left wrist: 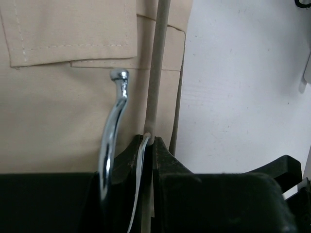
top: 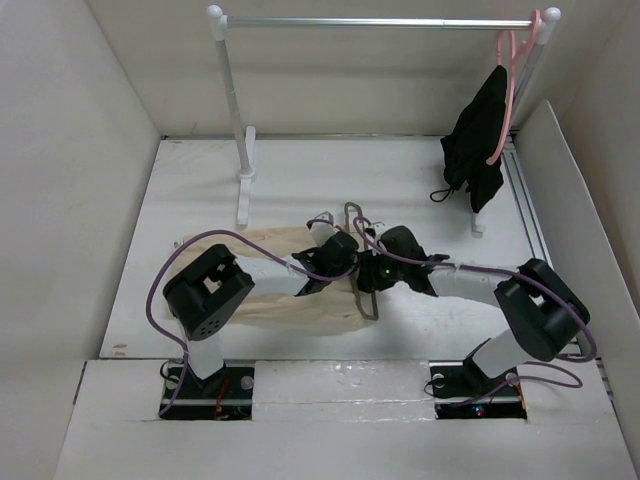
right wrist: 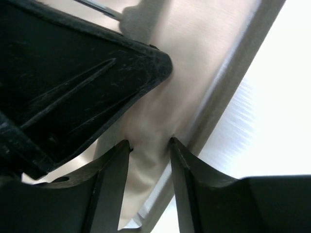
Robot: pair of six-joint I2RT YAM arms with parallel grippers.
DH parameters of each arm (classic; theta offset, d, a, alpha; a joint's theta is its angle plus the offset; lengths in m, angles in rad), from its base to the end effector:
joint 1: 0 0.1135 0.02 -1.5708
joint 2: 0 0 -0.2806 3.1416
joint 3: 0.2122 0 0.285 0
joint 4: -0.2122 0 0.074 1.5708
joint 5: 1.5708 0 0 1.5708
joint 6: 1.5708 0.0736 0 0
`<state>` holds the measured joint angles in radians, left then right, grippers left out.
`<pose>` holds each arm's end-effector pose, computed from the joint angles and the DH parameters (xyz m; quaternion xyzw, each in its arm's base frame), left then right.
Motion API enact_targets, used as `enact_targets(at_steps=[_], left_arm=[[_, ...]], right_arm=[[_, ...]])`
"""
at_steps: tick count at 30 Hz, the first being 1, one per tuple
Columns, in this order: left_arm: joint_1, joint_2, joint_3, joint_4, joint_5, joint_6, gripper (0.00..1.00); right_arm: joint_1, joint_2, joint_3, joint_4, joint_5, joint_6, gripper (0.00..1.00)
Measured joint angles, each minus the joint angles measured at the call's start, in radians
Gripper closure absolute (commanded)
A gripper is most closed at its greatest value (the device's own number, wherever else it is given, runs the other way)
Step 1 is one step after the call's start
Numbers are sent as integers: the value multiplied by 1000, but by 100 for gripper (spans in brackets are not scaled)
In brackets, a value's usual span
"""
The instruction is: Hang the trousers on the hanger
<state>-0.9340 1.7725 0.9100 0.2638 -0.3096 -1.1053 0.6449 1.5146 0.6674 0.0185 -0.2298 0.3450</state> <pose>0.2690 -0.3260 0.1347 -0.1465 0.8642 -0.3218 0.3578 0.2553 0.2130 0.1172 -0.1794 0.9092 0.2651 0.2662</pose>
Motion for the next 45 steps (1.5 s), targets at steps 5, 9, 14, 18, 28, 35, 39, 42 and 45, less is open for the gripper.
enact_targets(at_steps=[5,9,14,18,28,35,39,42,45], left_arm=[[2,0,-3,11,-2,1,100],[-3,-1,-3,29,2,8,100],[-2,-1,-3,31,2,27,100],[-2,-1,-3,43,7,35,100],[12,-10,-15,43,23,68,100],[10,-10,-1,29,30,97,100],[4,-10,20,1,27,113,100],[4,-10,37,-23,29,121,100],[4,-10,52,-43,31,129,100]], right_arm=[[0,4,-43,101,-32,3,100],[-21,-24,-67,78,-58,-2,100],[-113,-159,-62,-6,-74,-30,100],[-170,-238,-58,-65,-93,-47,100],[-392,-255,-57,-127,-172,-105,100],[-382,-112,7,-123,-195,-121,32],[-365,-110,37,-143,-209,-147,18],[-332,-161,20,-171,-228,-155,15],[-304,-294,-52,-223,-250,-144,6]])
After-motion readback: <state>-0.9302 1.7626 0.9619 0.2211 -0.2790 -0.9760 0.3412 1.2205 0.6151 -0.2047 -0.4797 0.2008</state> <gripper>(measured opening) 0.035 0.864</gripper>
